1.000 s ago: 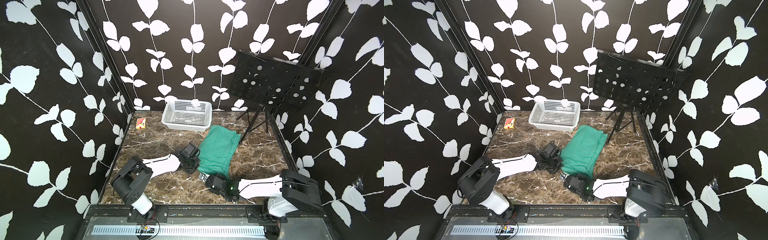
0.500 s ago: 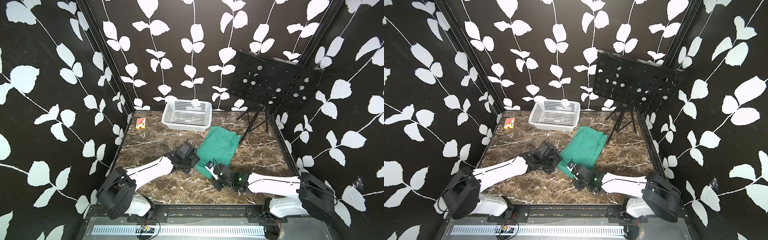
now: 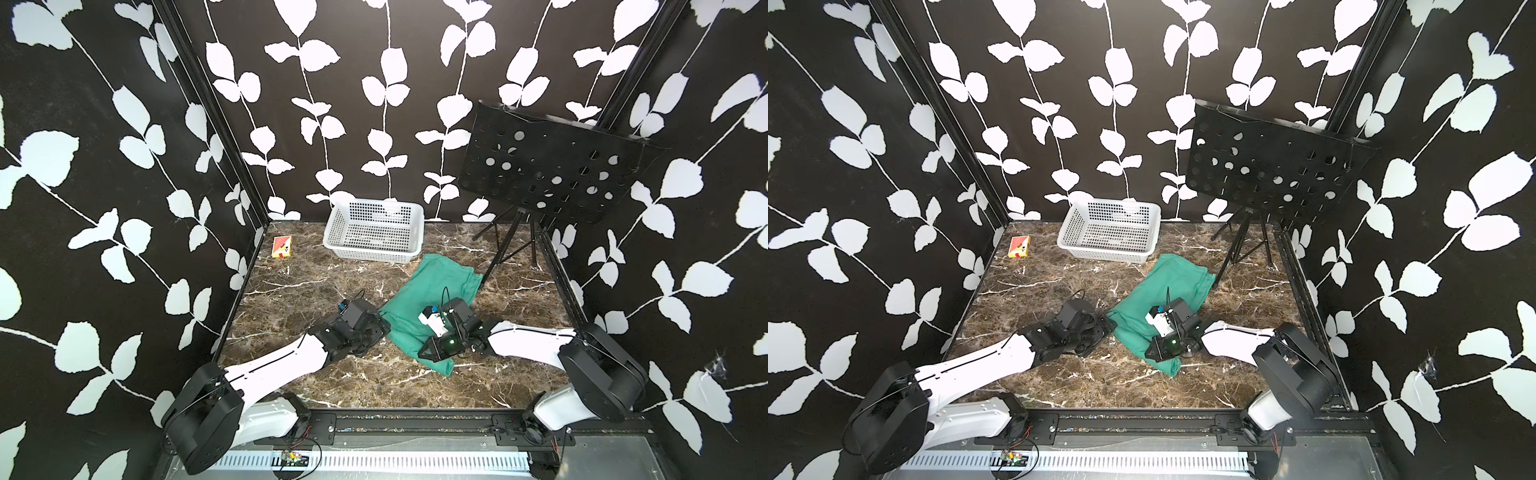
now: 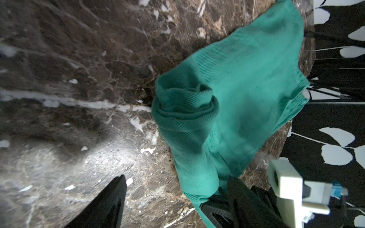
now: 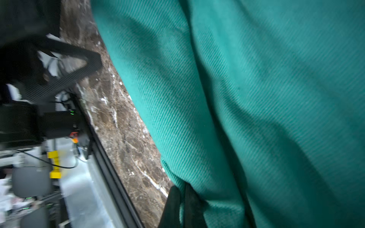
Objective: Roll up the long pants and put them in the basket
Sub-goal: Roll the long pant at the center of the board.
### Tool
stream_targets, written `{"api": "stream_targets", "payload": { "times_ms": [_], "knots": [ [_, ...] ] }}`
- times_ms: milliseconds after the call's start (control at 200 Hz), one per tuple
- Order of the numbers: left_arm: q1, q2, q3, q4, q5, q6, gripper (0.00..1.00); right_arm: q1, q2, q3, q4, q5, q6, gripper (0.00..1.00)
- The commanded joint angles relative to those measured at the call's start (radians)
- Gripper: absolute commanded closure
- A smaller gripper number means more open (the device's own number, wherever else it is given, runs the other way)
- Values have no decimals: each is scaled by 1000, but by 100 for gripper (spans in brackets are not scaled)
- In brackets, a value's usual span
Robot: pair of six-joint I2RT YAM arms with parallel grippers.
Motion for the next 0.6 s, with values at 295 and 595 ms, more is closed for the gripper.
{"api": "stream_targets", "payload": {
  "times_ms": [295, 595],
  "knots": [
    [-2, 175, 51, 186, 151, 55, 20, -115, 42, -27, 5, -160, 96, 100],
    [7, 326, 110, 213, 108, -14, 45, -161, 32, -23, -70, -134, 65, 88]
  ]
}}
